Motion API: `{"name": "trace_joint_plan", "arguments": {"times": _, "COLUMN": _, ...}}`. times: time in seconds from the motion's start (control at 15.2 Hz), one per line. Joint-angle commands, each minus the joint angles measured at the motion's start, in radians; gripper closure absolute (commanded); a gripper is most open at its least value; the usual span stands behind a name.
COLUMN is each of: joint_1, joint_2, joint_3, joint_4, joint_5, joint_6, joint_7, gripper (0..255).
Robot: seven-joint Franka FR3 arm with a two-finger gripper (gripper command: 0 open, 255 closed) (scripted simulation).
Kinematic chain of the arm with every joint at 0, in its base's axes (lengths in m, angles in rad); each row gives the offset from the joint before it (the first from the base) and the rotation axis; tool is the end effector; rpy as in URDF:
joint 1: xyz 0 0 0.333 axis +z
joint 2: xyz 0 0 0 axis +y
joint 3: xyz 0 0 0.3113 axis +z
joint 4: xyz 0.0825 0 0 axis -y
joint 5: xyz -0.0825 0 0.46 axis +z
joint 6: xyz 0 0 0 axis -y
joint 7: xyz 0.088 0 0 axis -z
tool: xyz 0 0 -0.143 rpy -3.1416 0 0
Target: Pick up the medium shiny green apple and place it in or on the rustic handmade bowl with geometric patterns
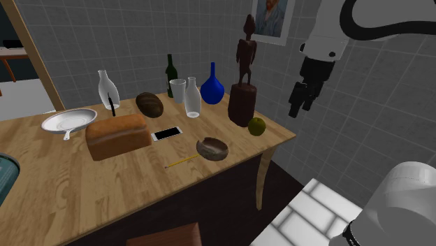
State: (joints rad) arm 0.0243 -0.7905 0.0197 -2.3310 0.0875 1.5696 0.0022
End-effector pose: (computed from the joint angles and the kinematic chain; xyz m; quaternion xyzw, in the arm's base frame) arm 0.3853 0.0305 0.5670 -0.9990 -0.0188 -0.0137 0.0370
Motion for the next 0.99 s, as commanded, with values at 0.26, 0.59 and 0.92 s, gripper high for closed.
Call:
{"name": "trace_joint_plan", "arguments": {"times": 0.26, "joint_1": -0.017, "joint_2": 0.11, "joint_3": -0.044, "joint_4": 0.01, "joint_5": -0.029, "joint_6": 0.094, "joint_7": -0.056, "gripper": 0}}
{"name": "trace_joint_plan", "arguments": {"times": 0.59, "joint_1": -0.035, "joint_2": 0.265, "joint_3": -0.097, "joint_4": 0.051, "joint_5": -0.053, "joint_6": 0.2, "joint_7": -0.124, "gripper": 0}}
{"name": "trace_joint_plan", "arguments": {"times": 0.92, "joint_1": -0.049, "joint_2": 0.435, "joint_3": -0.146, "joint_4": 0.125, "joint_5": -0.059, "joint_6": 0.289, "joint_7": -0.19, "gripper": 0}}
